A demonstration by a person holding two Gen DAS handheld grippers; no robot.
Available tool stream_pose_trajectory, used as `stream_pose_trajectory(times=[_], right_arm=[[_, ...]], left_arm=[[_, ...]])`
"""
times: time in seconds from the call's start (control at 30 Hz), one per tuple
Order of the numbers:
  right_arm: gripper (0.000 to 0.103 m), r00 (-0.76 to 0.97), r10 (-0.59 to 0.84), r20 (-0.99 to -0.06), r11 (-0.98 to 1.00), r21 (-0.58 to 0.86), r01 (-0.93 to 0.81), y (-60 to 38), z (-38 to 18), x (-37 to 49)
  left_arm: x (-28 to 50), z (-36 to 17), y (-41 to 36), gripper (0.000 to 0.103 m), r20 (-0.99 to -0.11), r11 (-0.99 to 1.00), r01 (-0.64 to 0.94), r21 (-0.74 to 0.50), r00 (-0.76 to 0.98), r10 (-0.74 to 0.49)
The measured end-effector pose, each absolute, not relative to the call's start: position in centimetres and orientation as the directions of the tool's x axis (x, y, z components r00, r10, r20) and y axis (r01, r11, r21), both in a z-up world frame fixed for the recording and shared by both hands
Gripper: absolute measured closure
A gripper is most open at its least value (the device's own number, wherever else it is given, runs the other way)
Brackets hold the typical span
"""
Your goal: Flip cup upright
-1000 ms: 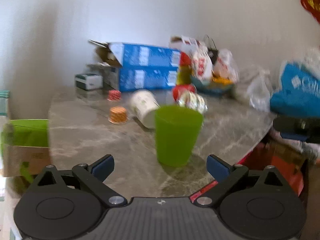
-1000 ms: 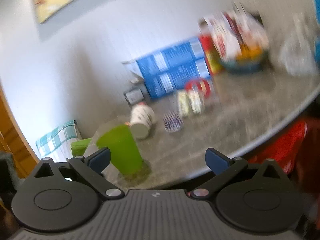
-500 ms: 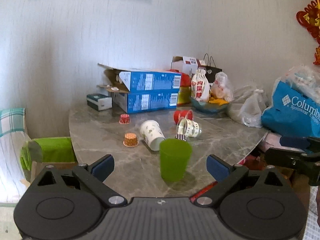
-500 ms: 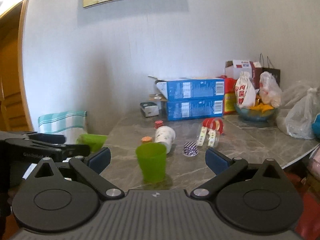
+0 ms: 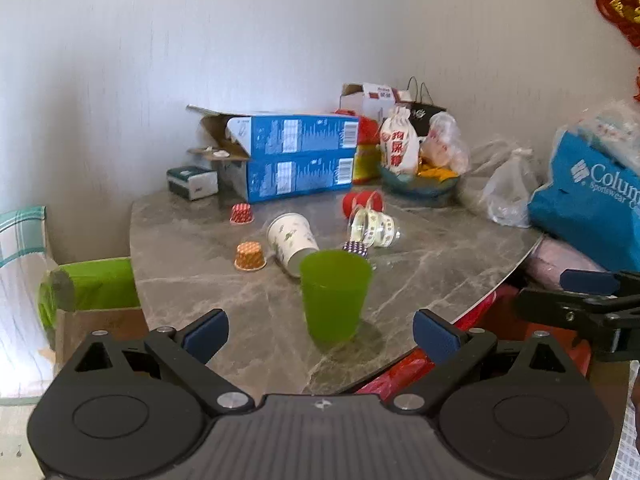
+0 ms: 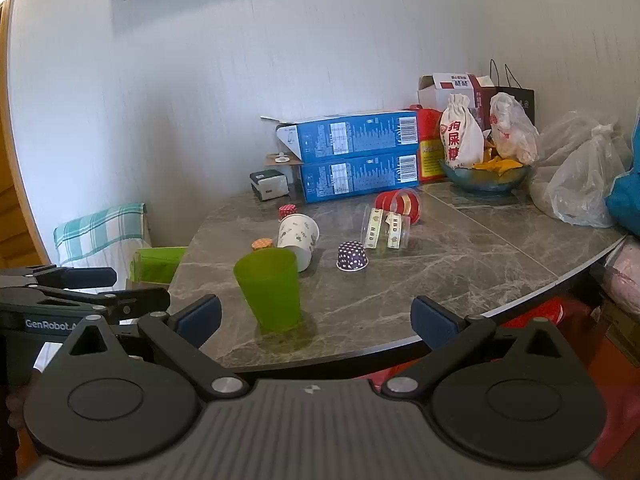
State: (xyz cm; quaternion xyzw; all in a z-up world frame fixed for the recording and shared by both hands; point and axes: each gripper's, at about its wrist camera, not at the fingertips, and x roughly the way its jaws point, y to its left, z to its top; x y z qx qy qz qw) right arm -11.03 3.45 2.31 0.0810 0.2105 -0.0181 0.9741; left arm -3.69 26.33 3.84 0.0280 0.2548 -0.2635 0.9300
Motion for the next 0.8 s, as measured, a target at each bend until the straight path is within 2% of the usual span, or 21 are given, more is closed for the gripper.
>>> stream_pose_trajectory(times=[0.3,0.8], right_arm=[[0.001,0.910,-0.005,-0.415,0.991,0.120,0.060,3.85,2.57,-11.14],[0.001,0.900,0.007,-0.436,0.993,0.110,0.045,4.26,2.52,-10.40]], left_arm=[[-3.77,4.05,26.42,0.003,-0.513,0.864,0.495,-0.095,0.719,-0.469],[-3.80,4.79,26.84,0.003,-0.497,0.875,0.475,-0.094,0.739,-0.455]])
